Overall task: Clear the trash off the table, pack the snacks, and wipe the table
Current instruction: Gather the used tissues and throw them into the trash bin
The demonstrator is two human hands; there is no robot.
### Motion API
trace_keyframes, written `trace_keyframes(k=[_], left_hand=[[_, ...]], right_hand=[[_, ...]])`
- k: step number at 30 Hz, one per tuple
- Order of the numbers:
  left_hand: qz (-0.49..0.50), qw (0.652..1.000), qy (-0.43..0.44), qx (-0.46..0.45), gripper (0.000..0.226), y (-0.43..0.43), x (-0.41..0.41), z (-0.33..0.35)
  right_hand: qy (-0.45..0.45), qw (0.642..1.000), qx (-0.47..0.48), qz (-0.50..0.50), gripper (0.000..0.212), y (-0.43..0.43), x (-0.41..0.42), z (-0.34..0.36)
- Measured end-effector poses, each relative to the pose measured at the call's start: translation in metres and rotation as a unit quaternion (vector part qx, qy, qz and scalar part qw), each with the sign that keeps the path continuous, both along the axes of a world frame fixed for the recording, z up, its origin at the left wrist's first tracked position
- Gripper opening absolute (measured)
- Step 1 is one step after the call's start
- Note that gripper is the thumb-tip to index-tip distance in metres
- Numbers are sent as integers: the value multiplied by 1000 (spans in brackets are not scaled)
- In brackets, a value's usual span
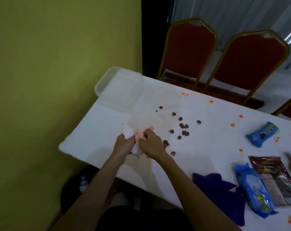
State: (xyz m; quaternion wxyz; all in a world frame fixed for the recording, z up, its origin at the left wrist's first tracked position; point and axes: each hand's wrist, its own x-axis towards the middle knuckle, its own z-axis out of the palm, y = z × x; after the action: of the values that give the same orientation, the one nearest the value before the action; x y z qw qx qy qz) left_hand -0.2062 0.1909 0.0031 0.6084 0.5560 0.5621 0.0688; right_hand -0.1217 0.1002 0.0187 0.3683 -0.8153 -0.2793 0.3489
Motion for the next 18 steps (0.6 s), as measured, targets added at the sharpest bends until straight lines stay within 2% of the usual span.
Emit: trace_keyframes(k=[7,14,18], left_hand=[[97,995,3,-7,13,21,-67,8],[159,987,-3,-14,28,44,-172,7],[209,978,9,-25,7,52,-239,-6]], right_hand=[[-18,995,-17,95,25,39,-54,0],[-27,981,-45,186,26,80,-147,-3],[-30,970,-68,231,13,96,-210,-5]])
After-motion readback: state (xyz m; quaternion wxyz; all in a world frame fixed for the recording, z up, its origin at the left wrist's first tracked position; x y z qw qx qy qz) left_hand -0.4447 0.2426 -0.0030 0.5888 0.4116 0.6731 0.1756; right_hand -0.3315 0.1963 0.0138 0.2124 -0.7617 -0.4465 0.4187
